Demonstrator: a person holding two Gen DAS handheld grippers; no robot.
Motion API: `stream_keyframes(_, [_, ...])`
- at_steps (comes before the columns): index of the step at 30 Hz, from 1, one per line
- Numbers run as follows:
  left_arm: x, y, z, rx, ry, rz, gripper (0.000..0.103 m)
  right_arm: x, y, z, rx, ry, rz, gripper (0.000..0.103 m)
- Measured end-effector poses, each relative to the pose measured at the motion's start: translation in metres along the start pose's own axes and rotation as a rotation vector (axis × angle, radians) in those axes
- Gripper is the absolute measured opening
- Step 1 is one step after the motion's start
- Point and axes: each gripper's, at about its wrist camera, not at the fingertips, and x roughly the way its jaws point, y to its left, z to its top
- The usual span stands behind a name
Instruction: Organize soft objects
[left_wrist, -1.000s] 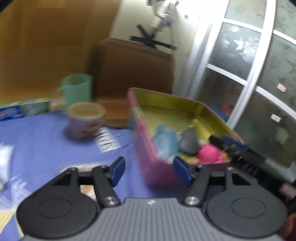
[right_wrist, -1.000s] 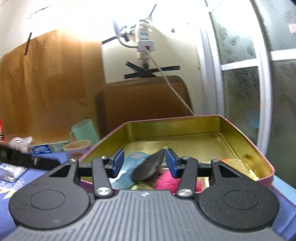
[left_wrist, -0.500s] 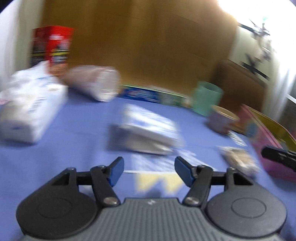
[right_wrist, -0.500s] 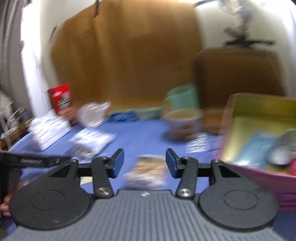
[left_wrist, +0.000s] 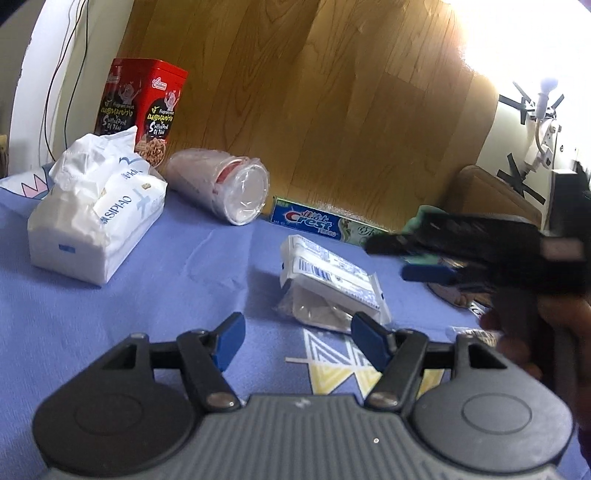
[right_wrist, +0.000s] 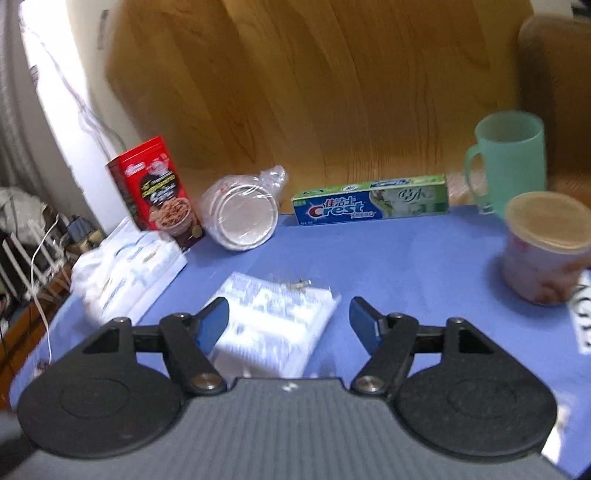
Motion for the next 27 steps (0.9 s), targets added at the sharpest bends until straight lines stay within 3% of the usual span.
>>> stream_keyframes(8, [-0.001, 0.004, 0.0, -0.024, -0.005, 0.001, 0.067, 0.041, -0.007, 0.019, 0.075, 0.079, 0.0, 0.074])
stream_keyframes(11, [-0.002, 0.01, 0.001, -0.063, -0.014, 0.0, 0.067, 0.04, -0.01, 0.014, 0.075, 0.153, 0.06, 0.07])
stream_keyframes(17, [-0.006, 0.024, 0.004, -0.155, -0.042, -0.013, 0.068, -0.004, 0.004, -0.018, -0.039, 0.203, 0.215, 0.066])
stream_keyframes(23, [-0.012, 0.036, 0.005, -0.23, -0.085, 0.0, 0.071, -0.036, 0.024, -0.042, -0.209, 0.09, 0.138, 0.071])
stream_keyframes(27, [-0.014, 0.042, 0.005, -0.269, -0.1, 0.008, 0.075, -0.034, 0.042, -0.047, -0.304, 0.06, 0.146, 0.088])
